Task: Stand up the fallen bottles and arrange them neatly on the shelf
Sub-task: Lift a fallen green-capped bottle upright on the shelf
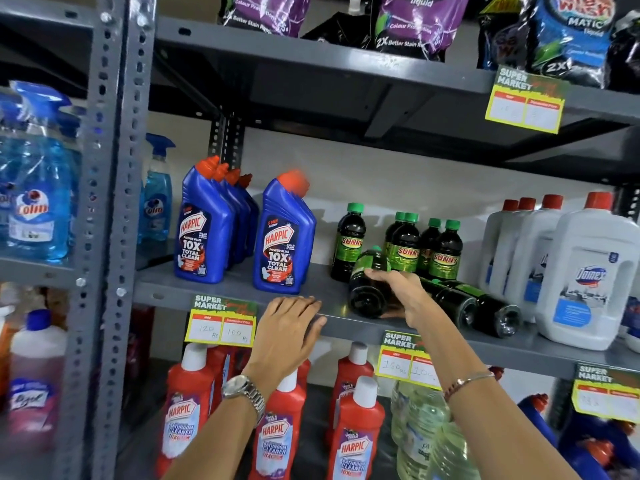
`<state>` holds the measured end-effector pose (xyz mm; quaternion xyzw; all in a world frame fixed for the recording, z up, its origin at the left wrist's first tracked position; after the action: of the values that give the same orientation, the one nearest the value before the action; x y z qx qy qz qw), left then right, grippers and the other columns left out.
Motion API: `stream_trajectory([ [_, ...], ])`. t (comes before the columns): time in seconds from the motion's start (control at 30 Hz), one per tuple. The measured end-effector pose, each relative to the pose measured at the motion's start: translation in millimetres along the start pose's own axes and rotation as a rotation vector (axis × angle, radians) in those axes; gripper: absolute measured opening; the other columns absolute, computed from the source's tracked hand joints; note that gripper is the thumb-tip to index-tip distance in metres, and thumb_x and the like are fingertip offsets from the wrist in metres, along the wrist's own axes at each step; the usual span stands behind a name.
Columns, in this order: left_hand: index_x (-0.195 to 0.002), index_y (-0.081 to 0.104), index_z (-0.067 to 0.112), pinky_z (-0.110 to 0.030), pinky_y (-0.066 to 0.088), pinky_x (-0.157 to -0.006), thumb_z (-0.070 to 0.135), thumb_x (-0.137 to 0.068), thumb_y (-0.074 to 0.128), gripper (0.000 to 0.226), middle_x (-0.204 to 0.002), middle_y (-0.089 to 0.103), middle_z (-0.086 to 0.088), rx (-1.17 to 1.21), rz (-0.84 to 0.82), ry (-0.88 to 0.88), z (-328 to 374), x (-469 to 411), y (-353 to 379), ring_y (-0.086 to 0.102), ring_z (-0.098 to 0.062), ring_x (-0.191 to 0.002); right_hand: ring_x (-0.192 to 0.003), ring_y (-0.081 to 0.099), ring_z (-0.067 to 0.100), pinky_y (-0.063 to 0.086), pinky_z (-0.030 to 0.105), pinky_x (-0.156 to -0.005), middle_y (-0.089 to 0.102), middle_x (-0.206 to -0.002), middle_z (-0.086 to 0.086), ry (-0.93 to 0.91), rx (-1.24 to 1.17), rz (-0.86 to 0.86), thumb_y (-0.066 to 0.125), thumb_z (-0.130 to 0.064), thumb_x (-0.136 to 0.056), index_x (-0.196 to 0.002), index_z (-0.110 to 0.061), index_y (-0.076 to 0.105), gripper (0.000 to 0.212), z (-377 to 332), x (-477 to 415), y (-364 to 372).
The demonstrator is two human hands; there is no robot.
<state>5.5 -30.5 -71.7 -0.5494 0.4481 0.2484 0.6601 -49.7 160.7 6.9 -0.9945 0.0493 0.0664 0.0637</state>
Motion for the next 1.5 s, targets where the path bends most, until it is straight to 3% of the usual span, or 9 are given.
stream_trajectory([
  [0.07, -0.104, 0.069, 0.015, -0.032, 0.048, -0.085, 0.037, -0.091, 0.04, 0.039, -0.103, 0.071, 0.002, 0.011, 0.006, -0.003, 0, 0, 0, 0.065, -0.014, -0.094, -0.077, 0.062, 0.015, 0.055, 0.032, -0.056, 0.063, -0.09, 0.001, -0.111, -0.021, 0.023, 0.08, -0.022, -0.067, -0.116, -0.01, 0.046, 0.061, -2, 0, 2],
  [0.13, -0.104, 0.07, 0.015, -0.032, 0.049, -0.086, 0.037, -0.091, 0.04, 0.039, -0.103, 0.072, 0.001, 0.022, 0.014, -0.004, 0, 0, -1, 0.065, -0.015, -0.094, -0.084, 0.06, 0.013, 0.051, 0.032, -0.076, 0.064, -0.102, 0.002, -0.249, 0.032, 0.078, 0.081, -0.017, -0.065, -0.129, -0.011, 0.039, 0.076, -4, -1, 6],
  [0.3, -0.106, 0.069, 0.016, -0.031, 0.047, -0.086, 0.038, -0.092, 0.038, 0.04, -0.105, 0.071, 0.003, 0.014, 0.02, 0.012, 0, 0, -2, 0.065, -0.014, -0.096, -0.125, 0.042, 0.03, 0.036, 0.038, -0.099, 0.036, -0.141, 0.014, -0.416, 0.332, 0.221, 0.082, -0.023, -0.064, -0.142, -0.009, 0.022, 0.099, 1, -5, 24],
  [0.6, -0.106, 0.069, 0.014, -0.035, 0.048, -0.09, 0.036, -0.092, 0.038, 0.041, -0.106, 0.071, 0.0, 0.03, 0.062, 0.003, 2, 1, 0, 0.064, -0.017, -0.099, -0.129, 0.037, 0.031, 0.035, 0.039, -0.101, 0.029, -0.143, 0.014, -0.408, 0.416, 0.16, 0.079, -0.03, -0.068, -0.142, -0.009, 0.02, 0.097, 9, -14, 31],
  [0.83, -0.107, 0.069, 0.014, -0.032, 0.05, -0.085, 0.037, -0.09, 0.041, 0.039, -0.106, 0.071, -0.001, 0.043, 0.058, 0.091, 6, -9, 4, 0.065, -0.017, -0.099, -0.114, 0.044, 0.015, 0.032, 0.028, -0.093, 0.043, -0.141, 0.01, -0.448, -0.103, 0.12, 0.06, -0.023, -0.085, -0.14, -0.016, 0.03, 0.063, -43, -24, 15],
  [0.9, -0.103, 0.07, 0.015, -0.03, 0.05, -0.079, 0.037, -0.09, 0.043, 0.037, -0.1, 0.073, 0.001, 0.05, 0.069, 0.084, 4, -8, 7, 0.067, -0.015, -0.091, -0.115, 0.04, 0.013, 0.03, 0.026, -0.092, 0.043, -0.137, 0.004, -0.43, 0.008, 0.003, 0.051, -0.02, -0.088, -0.141, -0.016, 0.031, 0.057, -57, -30, 16],
  [1.03, -0.102, 0.07, 0.014, -0.03, 0.051, -0.077, 0.037, -0.09, 0.043, 0.038, -0.099, 0.073, 0.0, 0.04, 0.078, 0.082, 3, -6, 8, 0.067, -0.015, -0.09, -0.089, 0.043, 0.003, 0.033, 0.016, -0.07, 0.046, -0.101, -0.009, -0.401, 0.09, -0.067, 0.045, -0.013, -0.088, -0.137, -0.012, 0.038, 0.05, -62, -33, 19],
  [1.3, -0.101, 0.071, 0.013, -0.03, 0.049, -0.078, 0.037, -0.091, 0.043, 0.039, -0.099, 0.073, -0.001, 0.048, 0.086, 0.077, 3, -5, 9, 0.067, -0.016, -0.091, -0.091, 0.052, 0.014, 0.04, 0.023, -0.073, 0.052, -0.1, -0.002, -0.503, 0.279, 0.151, 0.077, -0.039, -0.068, -0.116, -0.013, 0.048, 0.061, -63, -31, 13],
  [1.5, -0.102, 0.071, 0.013, -0.031, 0.049, -0.079, 0.038, -0.091, 0.042, 0.039, -0.1, 0.073, -0.001, 0.047, 0.084, 0.077, 3, -5, 10, 0.067, -0.016, -0.092, -0.098, 0.047, 0.012, 0.038, 0.021, -0.071, 0.048, -0.11, -0.001, -0.404, 0.09, -0.003, 0.055, -0.027, -0.086, -0.132, -0.012, 0.038, 0.052, -66, -34, 15],
])
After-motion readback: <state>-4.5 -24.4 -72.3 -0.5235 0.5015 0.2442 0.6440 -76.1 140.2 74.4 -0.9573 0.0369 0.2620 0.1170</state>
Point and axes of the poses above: each hand's wrist, its own x-axis away from the middle knuckle, its own y-axis out of the palm, z = x × y, the point moved 3 cm from there along -x, towards the middle knuckle
